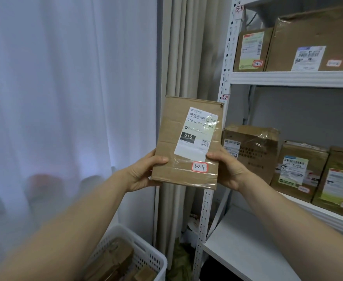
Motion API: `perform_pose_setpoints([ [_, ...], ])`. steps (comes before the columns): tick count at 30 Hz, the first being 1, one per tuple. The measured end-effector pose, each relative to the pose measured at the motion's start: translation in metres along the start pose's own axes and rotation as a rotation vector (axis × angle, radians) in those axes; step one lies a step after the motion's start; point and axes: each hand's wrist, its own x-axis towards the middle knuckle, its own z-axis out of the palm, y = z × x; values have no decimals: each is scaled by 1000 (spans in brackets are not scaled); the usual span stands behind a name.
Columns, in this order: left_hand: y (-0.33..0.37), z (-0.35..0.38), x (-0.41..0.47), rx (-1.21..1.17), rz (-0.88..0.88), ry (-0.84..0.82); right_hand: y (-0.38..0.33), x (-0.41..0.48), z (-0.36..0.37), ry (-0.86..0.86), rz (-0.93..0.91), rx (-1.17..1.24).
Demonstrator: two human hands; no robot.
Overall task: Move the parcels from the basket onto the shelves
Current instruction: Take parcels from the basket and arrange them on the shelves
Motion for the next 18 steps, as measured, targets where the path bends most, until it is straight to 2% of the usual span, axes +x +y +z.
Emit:
perform_pose_setpoints([
  [13,6,0,0,49,-33,49,-3,3,3,44,-26,-32],
  [18,19,15,15,184,39,126,-10,-4,-13,222,-79,-66],
])
